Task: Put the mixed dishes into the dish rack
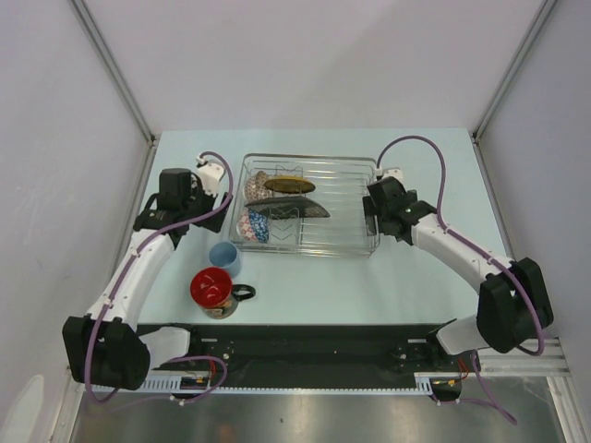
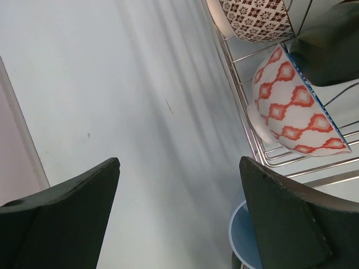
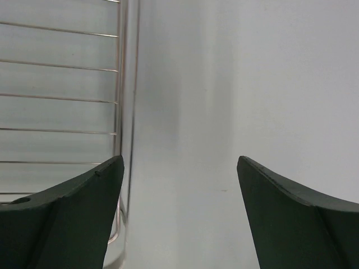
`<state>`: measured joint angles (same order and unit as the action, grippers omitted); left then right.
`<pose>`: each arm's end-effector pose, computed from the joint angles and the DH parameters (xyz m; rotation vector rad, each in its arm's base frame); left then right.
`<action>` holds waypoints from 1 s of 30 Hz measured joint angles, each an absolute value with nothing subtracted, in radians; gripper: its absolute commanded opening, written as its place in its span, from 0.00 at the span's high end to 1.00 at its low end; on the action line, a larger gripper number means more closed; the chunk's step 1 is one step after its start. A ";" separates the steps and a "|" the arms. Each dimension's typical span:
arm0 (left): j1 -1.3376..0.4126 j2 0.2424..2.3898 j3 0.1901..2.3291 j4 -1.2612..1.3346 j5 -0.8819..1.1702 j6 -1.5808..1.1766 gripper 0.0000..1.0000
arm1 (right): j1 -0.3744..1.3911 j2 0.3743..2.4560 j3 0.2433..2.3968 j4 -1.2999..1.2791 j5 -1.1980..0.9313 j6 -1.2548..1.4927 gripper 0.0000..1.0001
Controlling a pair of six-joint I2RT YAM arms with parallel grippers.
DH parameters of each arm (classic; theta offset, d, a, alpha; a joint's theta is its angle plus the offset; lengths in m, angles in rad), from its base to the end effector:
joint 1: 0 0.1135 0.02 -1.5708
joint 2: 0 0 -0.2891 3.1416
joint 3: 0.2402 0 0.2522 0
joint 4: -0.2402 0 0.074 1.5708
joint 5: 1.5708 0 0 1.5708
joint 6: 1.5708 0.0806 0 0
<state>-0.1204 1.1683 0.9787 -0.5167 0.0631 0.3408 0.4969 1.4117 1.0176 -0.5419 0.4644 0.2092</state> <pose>0.2735 -0.0382 0.2920 0.5524 2.2077 0.0441 0.2898 0.1161 0.2427 -0.1584 2.3847 -0.2580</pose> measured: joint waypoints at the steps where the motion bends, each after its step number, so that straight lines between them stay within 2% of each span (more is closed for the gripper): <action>1: -0.120 1.166 0.979 -0.521 0.063 0.341 0.07 | 0.498 1.426 1.018 -0.537 0.453 0.211 0.13; 12: -0.120 1.147 0.978 -0.534 0.064 0.342 0.07 | 0.503 1.485 1.018 -0.481 0.412 0.236 0.12; 14: -0.119 1.147 0.978 -0.536 0.064 0.342 0.07 | 0.509 1.473 1.018 -0.459 0.424 0.235 0.00; 18: -0.113 1.144 0.978 -0.549 0.064 0.351 0.06 | 0.546 1.366 1.018 -0.409 0.477 0.223 0.00; 21: -0.102 1.124 0.971 -0.572 0.065 0.369 0.07 | 0.648 1.220 1.023 -0.365 0.510 0.202 0.00; 25: -0.096 1.047 0.913 -0.602 0.075 0.400 0.06 | 0.728 1.108 1.039 -0.329 0.343 0.300 0.00; 28: -0.097 0.992 0.857 -0.632 0.085 0.420 0.07 | 0.728 1.124 1.024 -0.286 0.186 0.397 0.00; 30: -0.096 0.973 0.823 -0.650 0.089 0.429 0.07 | 0.791 1.189 1.022 -0.281 0.164 0.429 0.00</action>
